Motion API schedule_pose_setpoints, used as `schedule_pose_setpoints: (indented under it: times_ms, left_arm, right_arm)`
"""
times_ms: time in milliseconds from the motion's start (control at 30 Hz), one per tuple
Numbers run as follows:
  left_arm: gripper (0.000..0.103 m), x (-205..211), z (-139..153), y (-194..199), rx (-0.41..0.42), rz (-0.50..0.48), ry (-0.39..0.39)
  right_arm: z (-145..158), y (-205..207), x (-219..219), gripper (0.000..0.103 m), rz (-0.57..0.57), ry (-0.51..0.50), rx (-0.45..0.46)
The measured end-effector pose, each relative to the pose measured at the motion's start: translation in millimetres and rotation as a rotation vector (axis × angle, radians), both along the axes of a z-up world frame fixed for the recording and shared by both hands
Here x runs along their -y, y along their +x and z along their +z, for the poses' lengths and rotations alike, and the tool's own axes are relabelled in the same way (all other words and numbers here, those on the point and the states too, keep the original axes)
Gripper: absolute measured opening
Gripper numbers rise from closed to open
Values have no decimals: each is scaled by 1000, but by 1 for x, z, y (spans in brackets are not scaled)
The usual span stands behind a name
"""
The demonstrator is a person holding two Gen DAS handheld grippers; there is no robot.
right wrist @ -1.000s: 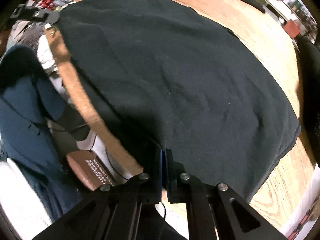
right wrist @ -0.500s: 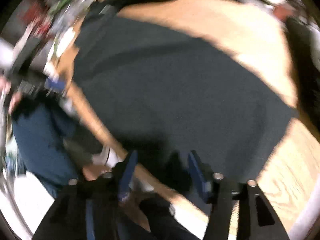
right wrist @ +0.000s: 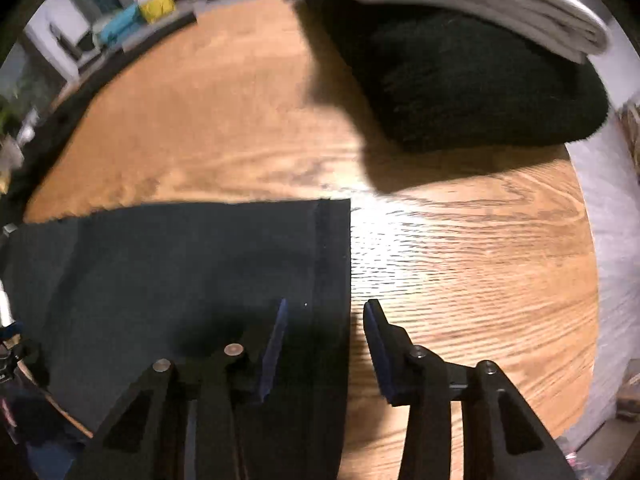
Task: Fold clothes
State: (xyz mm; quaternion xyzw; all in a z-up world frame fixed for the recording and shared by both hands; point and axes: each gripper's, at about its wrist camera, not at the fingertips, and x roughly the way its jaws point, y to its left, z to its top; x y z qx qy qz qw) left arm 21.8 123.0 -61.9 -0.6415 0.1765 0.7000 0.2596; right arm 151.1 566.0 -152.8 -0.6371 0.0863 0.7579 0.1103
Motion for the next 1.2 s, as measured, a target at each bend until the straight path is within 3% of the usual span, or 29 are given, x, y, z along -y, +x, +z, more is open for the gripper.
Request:
schedule_pose_setpoints:
  times_ms: [33, 167, 233, 267, 300, 333, 500, 633, 667, 700, 800, 933, 967, 1033, 1067, 1100, 1133, 1200]
  left_arm:
    - [75, -1, 0, 0, -1, -11, -1]
    - [76, 4, -1, -7, 17, -18, 20]
    - [76, 8, -1, -9, 18, -21, 24]
    - [76, 8, -1, -11, 17, -22, 25]
    - [76, 7, -2, -12, 15, -24, 22]
    - [76, 8, -2, -13, 11, -26, 18]
    - [78, 0, -6, 1, -15, -45, -16]
    - [79, 1, -7, 1, -25, -54, -27]
    - [79, 3, -7, 1, -25, -54, -25]
    - [79, 4, -7, 1, -24, -56, -24]
    - [79, 8, -7, 7, 2, -81, 3]
    - [79, 16, -3, 10, 88, -122, 86]
    - [79, 20, -1, 8, 106, -118, 109]
    - [79, 40, 10, -9, 123, -54, 171]
    - [79, 53, 14, -19, 109, -10, 171]
    - [79, 69, 18, -31, 79, 40, 142]
    - [79, 84, 21, -43, 49, 89, 113]
    - [79, 115, 27, -67, -11, 187, 54]
  right_arm:
    - [-5, -3, 3, 0, 28, 18, 30]
    - [1, -10, -9, 1, 35, 168, 37]
    - [4, -8, -22, 4, 2, 139, 35]
    - [5, -4, -24, 11, -2, 83, 36]
    - [7, 2, -24, 40, -2, 23, 28]
    - [9, 7, -22, 50, 3, -28, 21]
    - [3, 20, -4, 44, 20, -127, 20]
    - [-15, 15, 15, 38, 60, -64, 53]
    - [-13, 14, 21, 10, 91, -33, 49]
    - [-11, 14, 25, 4, 115, -13, 60]
    - [-5, 12, 28, 2, 156, 36, 88]
    - [2, 11, 7, 2, 86, 88, 90]
    - [4, 11, 6, 4, 74, 101, 90]
    - [12, 13, 11, 22, 61, 132, 84]
    - [21, 14, 17, 45, 53, 146, 54]
    - [31, 16, 23, 53, 49, 146, 15]
    - [42, 17, 32, 56, 55, 110, -34]
    - [52, 15, 53, 67, 83, -13, -87]
